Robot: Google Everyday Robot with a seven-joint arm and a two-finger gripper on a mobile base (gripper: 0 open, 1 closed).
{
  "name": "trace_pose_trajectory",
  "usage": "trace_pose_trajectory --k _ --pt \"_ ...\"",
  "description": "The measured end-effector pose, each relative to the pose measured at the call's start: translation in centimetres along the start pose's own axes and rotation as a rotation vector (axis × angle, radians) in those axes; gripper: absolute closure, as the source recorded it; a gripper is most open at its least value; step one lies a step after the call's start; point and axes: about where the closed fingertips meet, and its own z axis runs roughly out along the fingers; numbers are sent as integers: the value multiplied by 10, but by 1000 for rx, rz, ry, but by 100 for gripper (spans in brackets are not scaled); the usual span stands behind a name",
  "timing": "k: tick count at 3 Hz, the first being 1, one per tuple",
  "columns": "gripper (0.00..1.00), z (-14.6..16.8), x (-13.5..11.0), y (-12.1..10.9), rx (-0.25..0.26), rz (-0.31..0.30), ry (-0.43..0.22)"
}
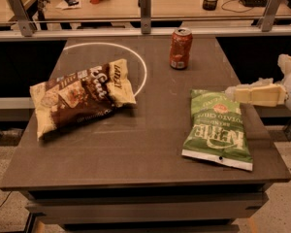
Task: Move coke can near brown chip bag
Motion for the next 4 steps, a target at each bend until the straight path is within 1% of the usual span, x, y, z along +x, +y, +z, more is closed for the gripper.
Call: trace_pose_trajectory --k 1,2,3,4 --pt "0 34 8 -15 86 63 -1" --pt "0 68 15 -29 126 89 -3" --pt "0 103 17 -37 108 94 -6" --pt "0 138 14 -41 55 93 -4"
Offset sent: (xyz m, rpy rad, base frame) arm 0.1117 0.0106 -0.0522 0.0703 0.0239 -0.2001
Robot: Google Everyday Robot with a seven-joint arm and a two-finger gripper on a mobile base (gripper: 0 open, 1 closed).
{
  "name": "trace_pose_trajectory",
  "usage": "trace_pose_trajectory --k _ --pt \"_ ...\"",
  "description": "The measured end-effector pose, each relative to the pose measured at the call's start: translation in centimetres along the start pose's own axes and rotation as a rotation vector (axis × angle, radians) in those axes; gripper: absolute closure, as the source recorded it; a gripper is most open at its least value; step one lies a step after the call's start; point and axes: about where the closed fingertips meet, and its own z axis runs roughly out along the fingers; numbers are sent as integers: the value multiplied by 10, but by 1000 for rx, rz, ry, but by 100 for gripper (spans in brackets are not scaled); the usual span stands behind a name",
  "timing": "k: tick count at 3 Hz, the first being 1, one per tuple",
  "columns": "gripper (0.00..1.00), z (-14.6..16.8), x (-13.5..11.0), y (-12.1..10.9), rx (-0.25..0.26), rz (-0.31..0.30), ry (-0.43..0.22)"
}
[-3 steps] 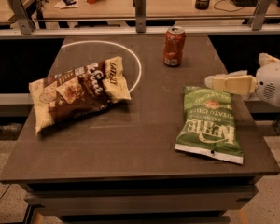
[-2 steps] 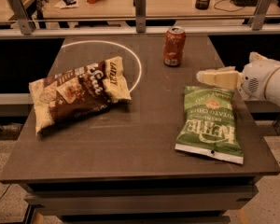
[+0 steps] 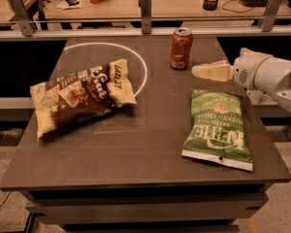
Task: Move coke can near brown chip bag
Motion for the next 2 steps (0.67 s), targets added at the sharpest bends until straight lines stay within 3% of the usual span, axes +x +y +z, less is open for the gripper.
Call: trace_pose_trajectory --k 2 --pt "0 63 -7 7 -112 -16 -7"
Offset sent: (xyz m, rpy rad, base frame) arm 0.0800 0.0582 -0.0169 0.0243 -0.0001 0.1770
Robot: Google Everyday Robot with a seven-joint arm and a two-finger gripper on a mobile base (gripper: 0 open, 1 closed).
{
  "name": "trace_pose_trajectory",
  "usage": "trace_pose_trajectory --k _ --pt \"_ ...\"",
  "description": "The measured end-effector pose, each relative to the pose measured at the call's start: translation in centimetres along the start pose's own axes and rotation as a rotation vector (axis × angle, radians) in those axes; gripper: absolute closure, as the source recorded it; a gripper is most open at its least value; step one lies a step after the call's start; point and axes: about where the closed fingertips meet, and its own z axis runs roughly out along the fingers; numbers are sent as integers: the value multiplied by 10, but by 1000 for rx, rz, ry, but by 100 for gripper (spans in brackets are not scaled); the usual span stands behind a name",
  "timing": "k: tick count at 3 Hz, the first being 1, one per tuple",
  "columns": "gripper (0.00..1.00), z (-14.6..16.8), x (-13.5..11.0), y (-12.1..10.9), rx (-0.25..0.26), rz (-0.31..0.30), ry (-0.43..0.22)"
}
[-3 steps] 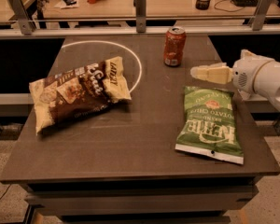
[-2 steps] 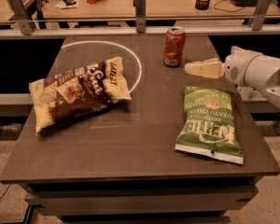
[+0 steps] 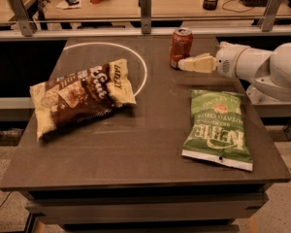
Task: Move coke can near brown chip bag
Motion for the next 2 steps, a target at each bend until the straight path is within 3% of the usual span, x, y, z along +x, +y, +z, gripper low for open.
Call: trace_pose_trajectory --k 2 --pt "0 56 -3 17 -116 -26 -8"
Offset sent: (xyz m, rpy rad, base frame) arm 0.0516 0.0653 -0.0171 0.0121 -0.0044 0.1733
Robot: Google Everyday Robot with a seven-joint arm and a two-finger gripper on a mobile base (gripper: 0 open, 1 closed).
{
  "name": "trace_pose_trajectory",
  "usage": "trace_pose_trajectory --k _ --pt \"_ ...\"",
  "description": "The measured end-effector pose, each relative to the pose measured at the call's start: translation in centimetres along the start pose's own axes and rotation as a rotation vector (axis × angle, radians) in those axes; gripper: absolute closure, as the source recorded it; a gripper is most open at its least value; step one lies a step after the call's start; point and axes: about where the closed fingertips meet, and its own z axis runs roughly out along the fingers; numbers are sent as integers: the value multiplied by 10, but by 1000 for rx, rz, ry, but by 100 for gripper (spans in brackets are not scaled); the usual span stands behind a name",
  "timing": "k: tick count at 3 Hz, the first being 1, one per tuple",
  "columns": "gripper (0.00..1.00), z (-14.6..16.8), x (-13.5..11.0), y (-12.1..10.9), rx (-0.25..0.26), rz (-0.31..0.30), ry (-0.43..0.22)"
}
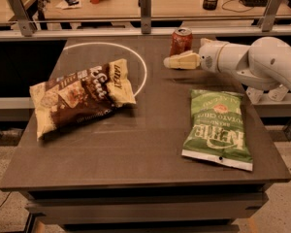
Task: Move coke can near brown chip bag
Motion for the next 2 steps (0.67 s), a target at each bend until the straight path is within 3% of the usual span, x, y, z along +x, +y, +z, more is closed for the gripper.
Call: trace_pose_trajectory --k 2 --pt "41 22 -4 12 -103 -21 13"
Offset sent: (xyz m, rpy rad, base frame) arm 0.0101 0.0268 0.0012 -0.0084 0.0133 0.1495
